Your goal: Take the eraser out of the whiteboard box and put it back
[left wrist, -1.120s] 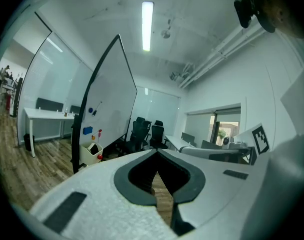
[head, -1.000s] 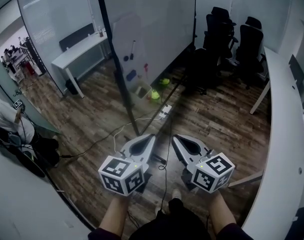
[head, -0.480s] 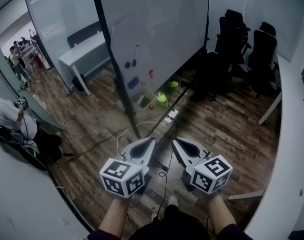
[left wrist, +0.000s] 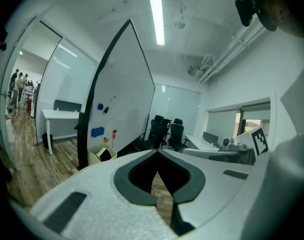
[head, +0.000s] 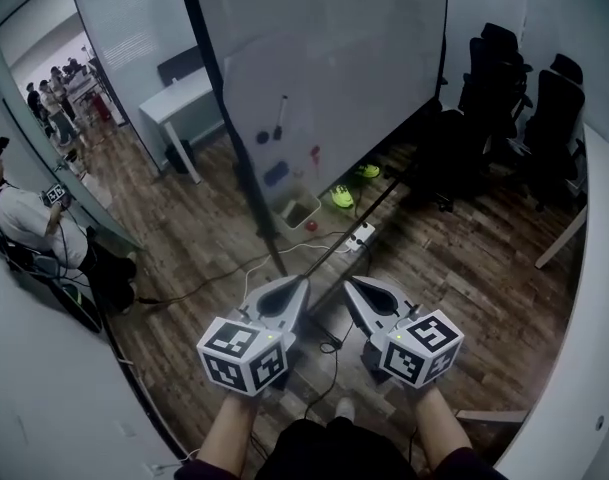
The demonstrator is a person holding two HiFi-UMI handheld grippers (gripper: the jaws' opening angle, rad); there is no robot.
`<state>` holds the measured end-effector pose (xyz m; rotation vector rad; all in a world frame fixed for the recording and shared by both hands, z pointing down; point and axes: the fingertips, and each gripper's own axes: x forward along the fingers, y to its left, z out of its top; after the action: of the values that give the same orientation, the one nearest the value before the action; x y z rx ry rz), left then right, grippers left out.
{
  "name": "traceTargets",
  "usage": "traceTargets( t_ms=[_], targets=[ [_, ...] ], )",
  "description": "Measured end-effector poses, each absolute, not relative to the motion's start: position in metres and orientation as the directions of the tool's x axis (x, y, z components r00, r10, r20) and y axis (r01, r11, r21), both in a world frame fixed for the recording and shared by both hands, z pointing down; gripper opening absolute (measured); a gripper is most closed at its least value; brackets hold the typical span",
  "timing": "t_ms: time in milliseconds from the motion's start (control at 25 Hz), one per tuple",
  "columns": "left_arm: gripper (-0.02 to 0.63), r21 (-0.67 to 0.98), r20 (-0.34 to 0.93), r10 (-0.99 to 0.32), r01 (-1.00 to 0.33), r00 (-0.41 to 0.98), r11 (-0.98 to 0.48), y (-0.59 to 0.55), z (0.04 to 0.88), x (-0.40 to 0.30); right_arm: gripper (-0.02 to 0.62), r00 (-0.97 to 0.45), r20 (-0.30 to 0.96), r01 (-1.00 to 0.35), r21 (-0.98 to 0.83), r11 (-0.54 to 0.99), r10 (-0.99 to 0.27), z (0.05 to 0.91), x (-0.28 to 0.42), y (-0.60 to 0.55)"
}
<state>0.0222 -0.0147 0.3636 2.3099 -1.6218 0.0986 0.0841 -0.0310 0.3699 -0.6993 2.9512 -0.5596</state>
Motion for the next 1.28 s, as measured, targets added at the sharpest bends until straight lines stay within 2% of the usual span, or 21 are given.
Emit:
traceTargets(
  t_ms=[360, 1280],
  targets=[
    [0.006, 0.218, 0.245, -0.91, -0.934, 0.334, -0.284, -0.04, 0.371, -0.001, 0.003, -0.908, 0.03, -0.398, -0.364, 0.842, -0.417, 0.375, 0.057, -0.055],
    [0.006, 0.276, 0.273, -0.861, -0.892, 0.429, -0.357, -0.124, 0.411, -0.101, 0.003, -0.86, 0.117, -0.505, -0.323, 0.8, -0.496, 0.409, -0.046, -0.139]
  ],
)
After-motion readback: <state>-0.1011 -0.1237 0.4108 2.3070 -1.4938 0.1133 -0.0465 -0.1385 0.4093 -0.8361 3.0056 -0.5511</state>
